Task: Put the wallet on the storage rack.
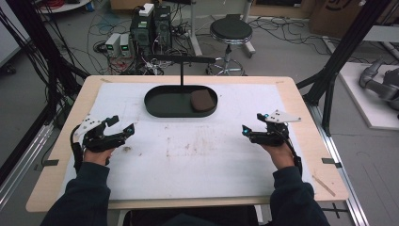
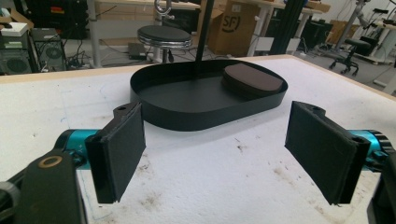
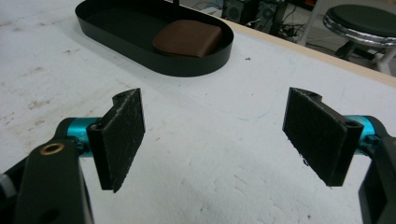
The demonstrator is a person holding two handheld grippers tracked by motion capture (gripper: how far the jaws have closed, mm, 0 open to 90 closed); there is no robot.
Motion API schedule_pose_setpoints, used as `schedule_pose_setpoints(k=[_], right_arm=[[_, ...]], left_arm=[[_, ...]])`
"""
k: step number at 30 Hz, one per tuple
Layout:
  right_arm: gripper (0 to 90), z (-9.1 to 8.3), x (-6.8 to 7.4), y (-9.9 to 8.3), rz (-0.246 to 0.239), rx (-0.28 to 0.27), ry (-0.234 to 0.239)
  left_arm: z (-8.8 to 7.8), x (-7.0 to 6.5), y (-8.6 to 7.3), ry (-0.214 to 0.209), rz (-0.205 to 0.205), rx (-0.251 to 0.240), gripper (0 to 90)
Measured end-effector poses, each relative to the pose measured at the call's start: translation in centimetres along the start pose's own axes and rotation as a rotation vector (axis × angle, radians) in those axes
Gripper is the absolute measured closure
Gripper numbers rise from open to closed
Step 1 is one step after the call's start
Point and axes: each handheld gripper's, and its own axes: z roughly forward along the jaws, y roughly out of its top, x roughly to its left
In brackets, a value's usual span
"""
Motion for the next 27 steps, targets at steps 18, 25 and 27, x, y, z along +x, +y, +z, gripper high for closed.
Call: schedule_pose_setpoints(k=[18, 25, 27], right_arm=[[21.4, -1.2, 0.3, -0.5, -0.015, -0.005, -0.058], [21.4, -1.2, 0.2, -0.7, -0.014, 0.007, -0.063], [21.5, -1.1, 0.2, -0.7, -0.014, 0.010, -0.063]], left_arm=[[-0.1, -0.5, -0.3, -0.014, 0.044, 0.014, 20.0], [0.3, -0.5, -0.4, -0.013, 0.043, 0.022, 20.3], [0.3, -0.4, -0.4, -0.012, 0.046, 0.022, 20.3]])
